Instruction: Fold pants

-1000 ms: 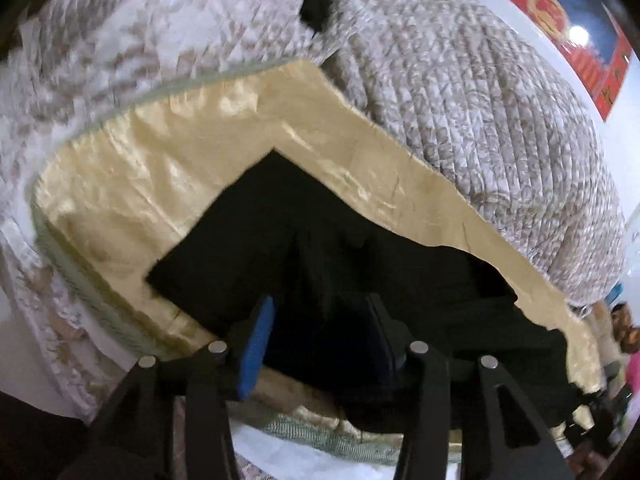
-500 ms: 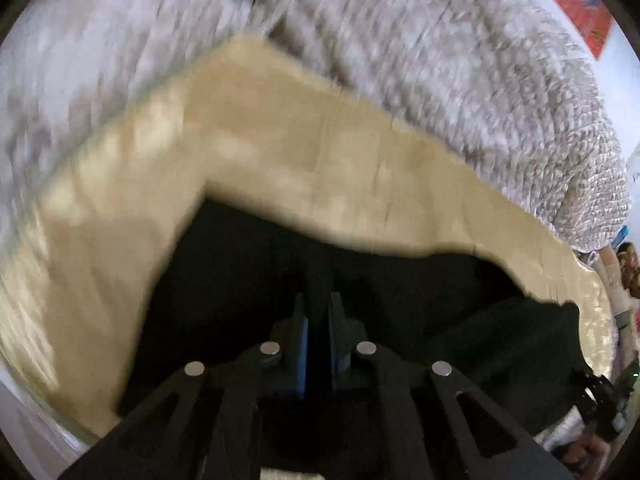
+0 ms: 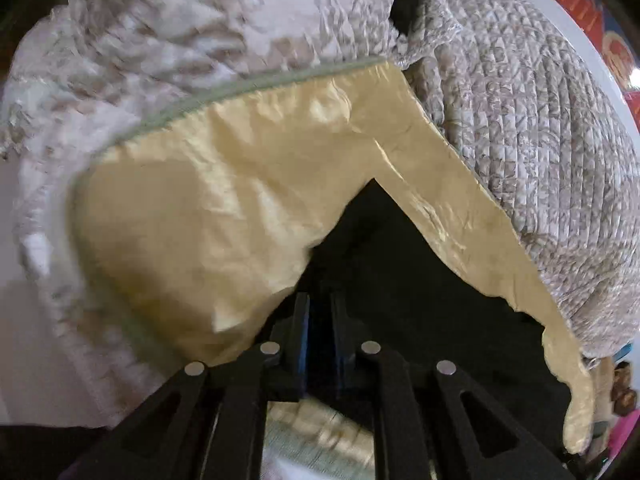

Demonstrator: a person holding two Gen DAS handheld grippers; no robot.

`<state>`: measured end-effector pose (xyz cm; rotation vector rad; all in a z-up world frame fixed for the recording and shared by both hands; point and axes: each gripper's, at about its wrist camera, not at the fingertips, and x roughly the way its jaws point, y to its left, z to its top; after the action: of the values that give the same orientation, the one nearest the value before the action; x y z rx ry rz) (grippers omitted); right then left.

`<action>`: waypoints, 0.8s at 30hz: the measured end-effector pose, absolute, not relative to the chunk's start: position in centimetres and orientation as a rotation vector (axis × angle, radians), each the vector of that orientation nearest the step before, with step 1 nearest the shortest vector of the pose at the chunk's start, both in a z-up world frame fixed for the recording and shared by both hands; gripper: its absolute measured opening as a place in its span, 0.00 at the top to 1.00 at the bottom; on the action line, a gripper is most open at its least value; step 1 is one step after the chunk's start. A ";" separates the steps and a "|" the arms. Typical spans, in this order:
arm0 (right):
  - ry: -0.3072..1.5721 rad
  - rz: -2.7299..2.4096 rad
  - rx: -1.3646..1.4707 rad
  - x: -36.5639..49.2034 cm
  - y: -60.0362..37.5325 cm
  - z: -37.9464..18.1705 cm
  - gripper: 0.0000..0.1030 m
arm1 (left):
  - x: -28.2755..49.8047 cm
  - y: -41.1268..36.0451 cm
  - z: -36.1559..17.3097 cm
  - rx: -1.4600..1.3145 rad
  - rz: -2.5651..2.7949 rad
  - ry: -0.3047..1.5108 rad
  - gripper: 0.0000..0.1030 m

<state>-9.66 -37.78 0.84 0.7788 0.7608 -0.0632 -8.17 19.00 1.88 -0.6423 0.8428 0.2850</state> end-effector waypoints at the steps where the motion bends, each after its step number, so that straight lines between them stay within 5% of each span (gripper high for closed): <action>1: 0.760 -0.062 0.777 -9.7 -37.8 0.9 0.90 | -8.7 18.8 2.1 -0.634 0.282 0.830 0.85; 6: 0.769 -0.069 0.780 -9.7 -37.8 0.8 0.90 | -9.2 18.4 1.8 -0.653 0.246 0.844 0.85; 8: 0.768 -0.069 0.778 -9.6 -37.7 0.8 0.90 | -8.7 18.6 2.1 -0.681 0.204 0.833 0.71; 9: 0.767 -0.068 0.775 -9.5 -37.6 0.9 0.90 | -8.3 18.7 2.0 -0.692 0.186 0.834 0.53; 12: 0.770 -0.066 0.780 -9.5 -37.6 0.8 0.90 | -6.9 18.0 2.1 -0.672 0.178 0.847 0.50; 14: 0.775 -0.066 0.784 -9.4 -37.6 0.7 0.90 | -5.9 17.1 2.3 -0.607 0.188 0.865 0.56; 15: 0.779 -0.066 0.785 -9.3 -37.6 0.6 0.90 | -5.6 16.8 2.5 -0.575 0.203 0.874 0.80; 16: 0.781 -0.066 0.787 -9.3 -37.6 0.6 0.90 | -5.2 16.6 2.6 -0.552 0.204 0.887 0.89; 24: 0.762 -0.060 0.774 -9.2 -37.5 1.1 0.90 | -3.9 16.5 6.5 -0.567 0.140 0.836 0.92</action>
<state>-9.21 -37.47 1.07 0.7742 0.7619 -0.0603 -3.87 16.45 6.47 -0.5669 0.8358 0.1398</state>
